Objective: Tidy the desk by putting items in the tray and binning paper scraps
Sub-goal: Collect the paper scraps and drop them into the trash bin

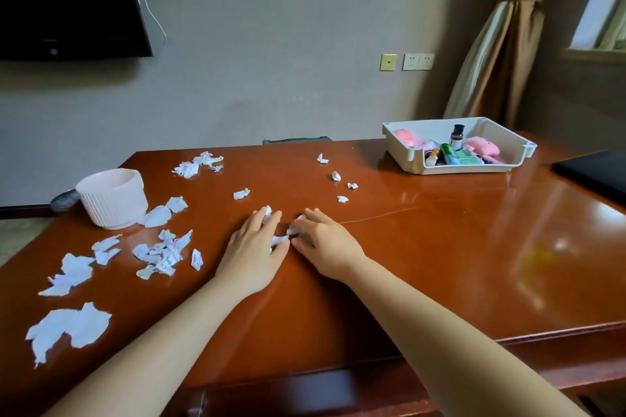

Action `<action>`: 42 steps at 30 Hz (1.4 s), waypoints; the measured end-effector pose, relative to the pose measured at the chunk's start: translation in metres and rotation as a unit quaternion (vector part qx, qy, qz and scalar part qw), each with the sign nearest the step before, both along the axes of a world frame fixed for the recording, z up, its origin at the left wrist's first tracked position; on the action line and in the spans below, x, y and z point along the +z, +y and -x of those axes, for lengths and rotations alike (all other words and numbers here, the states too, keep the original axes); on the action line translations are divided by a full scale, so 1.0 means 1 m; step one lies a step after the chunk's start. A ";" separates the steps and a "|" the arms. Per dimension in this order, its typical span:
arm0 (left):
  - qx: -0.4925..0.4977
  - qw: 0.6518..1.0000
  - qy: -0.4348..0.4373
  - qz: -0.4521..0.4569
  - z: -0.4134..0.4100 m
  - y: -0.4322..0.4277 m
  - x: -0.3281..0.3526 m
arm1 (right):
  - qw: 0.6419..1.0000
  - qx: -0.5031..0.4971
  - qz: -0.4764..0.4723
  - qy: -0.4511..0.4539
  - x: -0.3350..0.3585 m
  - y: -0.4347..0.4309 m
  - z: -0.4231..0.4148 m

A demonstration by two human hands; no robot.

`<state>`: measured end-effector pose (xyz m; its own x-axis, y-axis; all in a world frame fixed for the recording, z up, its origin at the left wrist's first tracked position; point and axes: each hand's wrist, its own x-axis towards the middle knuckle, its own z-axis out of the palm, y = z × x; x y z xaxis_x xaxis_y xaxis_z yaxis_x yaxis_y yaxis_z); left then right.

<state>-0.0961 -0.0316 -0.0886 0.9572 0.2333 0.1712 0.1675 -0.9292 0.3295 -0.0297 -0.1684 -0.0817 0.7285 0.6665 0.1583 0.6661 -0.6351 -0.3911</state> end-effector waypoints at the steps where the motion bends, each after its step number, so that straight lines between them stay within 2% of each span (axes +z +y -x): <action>1: 0.004 1.000 0.013 -0.013 -0.007 0.002 -0.001 | 1.000 0.009 -0.016 -0.006 0.000 0.001 -0.006; 4: 0.018 0.999 0.023 -0.025 -0.024 0.006 0.000 | 0.998 0.007 -0.049 -0.025 -0.001 0.000 -0.025; 7: 0.020 0.999 -0.031 0.020 -0.037 0.009 0.002 | 0.995 -0.019 -0.038 -0.089 -0.003 -0.003 -0.050; 11: 0.029 0.994 -0.084 0.063 -0.053 0.016 0.000 | 0.991 -0.082 0.001 -0.107 -0.002 -0.002 -0.078; 18: 0.020 0.991 -0.108 0.082 -0.072 0.023 0.002 | 0.984 -0.161 0.068 -0.030 -0.002 0.010 -0.129; 22: 0.000 0.987 -0.116 0.114 -0.074 0.024 0.003 | 0.987 -0.149 0.059 0.014 0.000 0.019 -0.146; 25: 0.014 0.989 -0.146 0.018 -0.069 0.025 0.006 | 0.996 -0.089 -0.006 0.006 0.005 0.018 -0.139; 28: 0.053 0.988 -0.083 -0.117 -0.062 0.024 0.015 | 0.999 -0.041 -0.032 -0.005 0.006 0.009 -0.123; 30: 0.079 0.982 -0.034 -0.167 -0.058 0.024 0.018 | 0.999 -0.031 -0.015 -0.038 0.005 0.005 -0.110; 33: 0.103 0.979 -0.008 -0.177 -0.055 0.027 0.019 | 0.985 -0.107 0.042 -0.130 0.005 0.006 -0.099; 36: 0.083 0.984 0.014 -0.159 -0.051 0.033 0.023 | 0.975 -0.148 0.110 -0.128 0.004 0.006 -0.097; 38: 0.043 0.987 0.015 -0.153 -0.049 0.036 0.023 | 0.973 -0.134 0.128 -0.140 0.003 0.007 -0.098; 42: -0.025 0.986 0.044 -0.157 -0.053 0.027 0.034 | 0.978 -0.065 0.102 -0.169 0.005 0.010 -0.099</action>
<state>-0.0432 -0.0047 -0.0549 0.9806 0.1331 0.1439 0.1330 -0.9911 0.0105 0.0689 -0.1584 -0.0769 0.7382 0.6144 0.2786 0.6439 -0.7649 -0.0192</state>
